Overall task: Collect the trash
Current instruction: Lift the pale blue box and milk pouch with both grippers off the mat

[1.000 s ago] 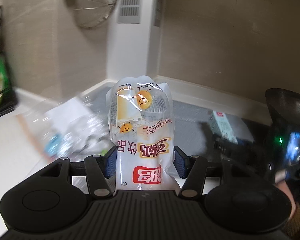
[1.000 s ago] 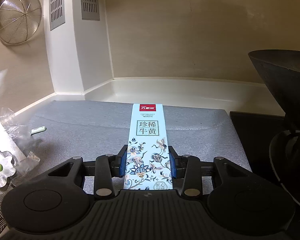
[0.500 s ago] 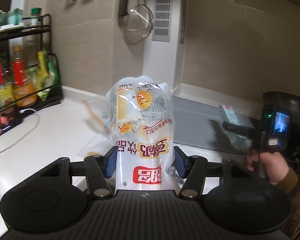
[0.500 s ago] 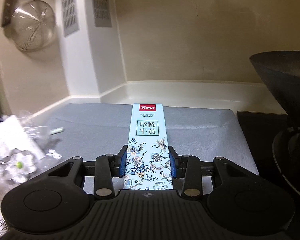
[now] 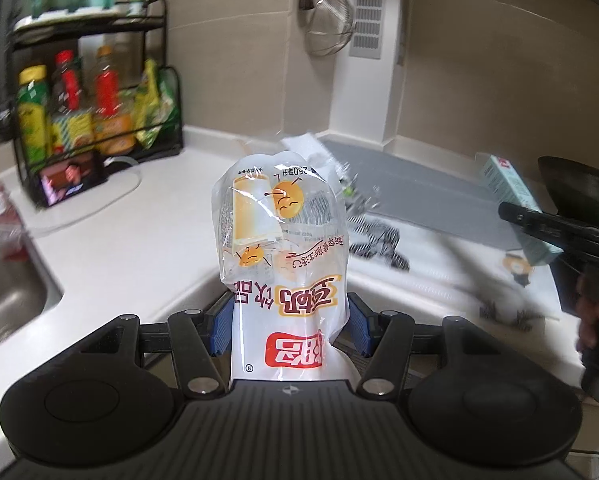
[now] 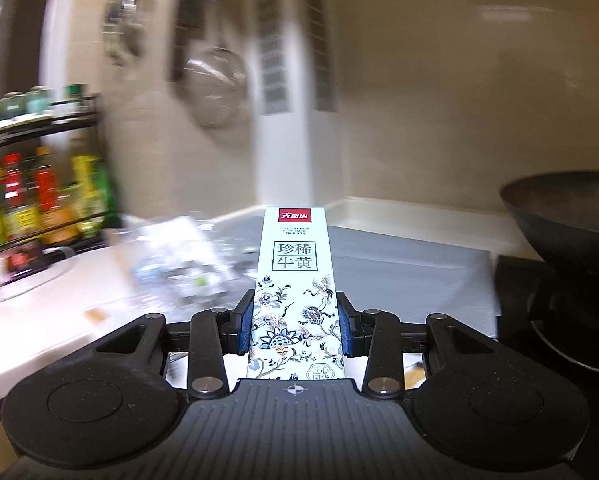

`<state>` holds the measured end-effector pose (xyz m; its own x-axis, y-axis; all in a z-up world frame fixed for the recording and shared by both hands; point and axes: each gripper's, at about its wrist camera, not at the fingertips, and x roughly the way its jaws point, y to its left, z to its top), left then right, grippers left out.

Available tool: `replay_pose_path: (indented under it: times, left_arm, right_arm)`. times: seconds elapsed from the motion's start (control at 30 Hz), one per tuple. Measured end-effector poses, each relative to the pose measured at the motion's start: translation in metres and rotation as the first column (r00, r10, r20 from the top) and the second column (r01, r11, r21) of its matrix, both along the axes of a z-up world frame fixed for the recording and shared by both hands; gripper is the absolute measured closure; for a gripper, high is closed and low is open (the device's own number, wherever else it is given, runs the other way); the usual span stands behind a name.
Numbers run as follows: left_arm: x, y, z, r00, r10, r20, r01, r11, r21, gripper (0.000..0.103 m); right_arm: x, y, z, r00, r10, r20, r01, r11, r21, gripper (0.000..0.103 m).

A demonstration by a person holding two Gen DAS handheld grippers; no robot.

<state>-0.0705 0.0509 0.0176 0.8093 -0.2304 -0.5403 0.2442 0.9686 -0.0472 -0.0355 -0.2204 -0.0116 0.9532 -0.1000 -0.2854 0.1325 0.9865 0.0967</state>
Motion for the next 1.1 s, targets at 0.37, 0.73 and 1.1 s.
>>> replay_pose_path:
  times: [0.37, 0.73, 1.1]
  left_arm:
    - [-0.034, 0.037, -0.034, 0.991, 0.099, -0.086, -0.095, 0.994, 0.044, 0.041]
    - [-0.045, 0.052, -0.061, 0.980, 0.151, -0.130, -0.146, 0.988, 0.046, 0.041]
    - [-0.049, 0.047, -0.074, 0.980, 0.133, -0.146, -0.129, 0.991, 0.040, 0.041]
  right_arm:
    - [-0.068, 0.096, -0.005, 0.930, 0.348, -0.123, -0.343, 0.938, 0.058, 0.061]
    - [-0.069, 0.142, -0.051, 0.870, 0.371, -0.326, -0.380, 0.924, 0.039, 0.061]
    - [-0.072, 0.153, -0.064, 0.845, 0.372, -0.384, -0.388, 0.921, 0.036, 0.061]
